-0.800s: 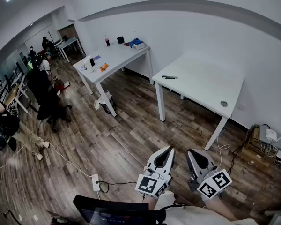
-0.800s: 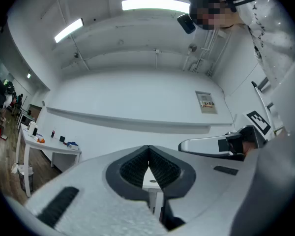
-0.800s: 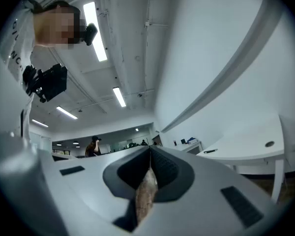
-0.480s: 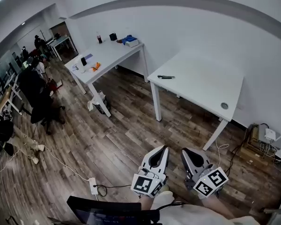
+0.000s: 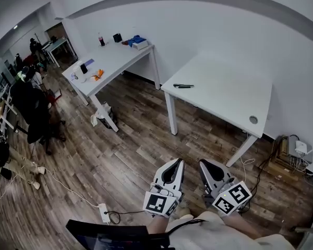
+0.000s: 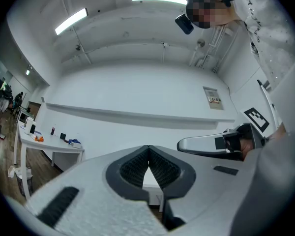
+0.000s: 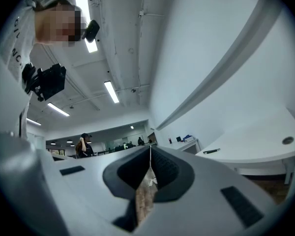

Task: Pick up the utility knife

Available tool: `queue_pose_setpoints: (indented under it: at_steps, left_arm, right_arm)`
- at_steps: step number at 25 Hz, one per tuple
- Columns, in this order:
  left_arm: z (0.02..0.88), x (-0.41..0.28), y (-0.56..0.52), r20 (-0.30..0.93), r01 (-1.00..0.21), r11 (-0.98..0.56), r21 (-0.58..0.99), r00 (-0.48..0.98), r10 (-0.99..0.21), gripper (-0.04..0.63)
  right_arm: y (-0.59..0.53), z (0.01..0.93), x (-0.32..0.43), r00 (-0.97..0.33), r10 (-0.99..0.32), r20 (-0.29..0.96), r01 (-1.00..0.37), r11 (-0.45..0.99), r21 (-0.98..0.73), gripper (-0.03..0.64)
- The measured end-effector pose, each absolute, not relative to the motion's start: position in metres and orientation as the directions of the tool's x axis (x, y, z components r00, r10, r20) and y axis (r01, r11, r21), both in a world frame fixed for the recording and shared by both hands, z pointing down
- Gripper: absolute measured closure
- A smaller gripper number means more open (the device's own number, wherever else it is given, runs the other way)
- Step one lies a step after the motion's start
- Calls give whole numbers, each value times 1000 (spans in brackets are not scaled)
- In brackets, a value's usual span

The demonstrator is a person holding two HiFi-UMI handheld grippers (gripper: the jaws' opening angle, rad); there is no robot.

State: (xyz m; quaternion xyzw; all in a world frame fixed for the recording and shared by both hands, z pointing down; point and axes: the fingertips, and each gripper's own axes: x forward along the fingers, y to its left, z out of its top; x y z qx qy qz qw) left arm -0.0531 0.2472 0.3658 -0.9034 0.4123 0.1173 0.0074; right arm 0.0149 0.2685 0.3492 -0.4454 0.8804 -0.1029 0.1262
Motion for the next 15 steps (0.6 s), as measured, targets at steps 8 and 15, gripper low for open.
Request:
queue_pose_setpoints:
  at_steps: [8,15]
  left_arm:
    - [373,-58,216,-208,-749,-657,87,632,-747,588]
    - [378,-66,174,-210,-764,-637,98,610,-764,588]
  right_arm:
    - [236,357,6,-584,-804,-111,-748,585,-314,609]
    - [192,364,4,-586,-803,-109,-745,587,-316,609]
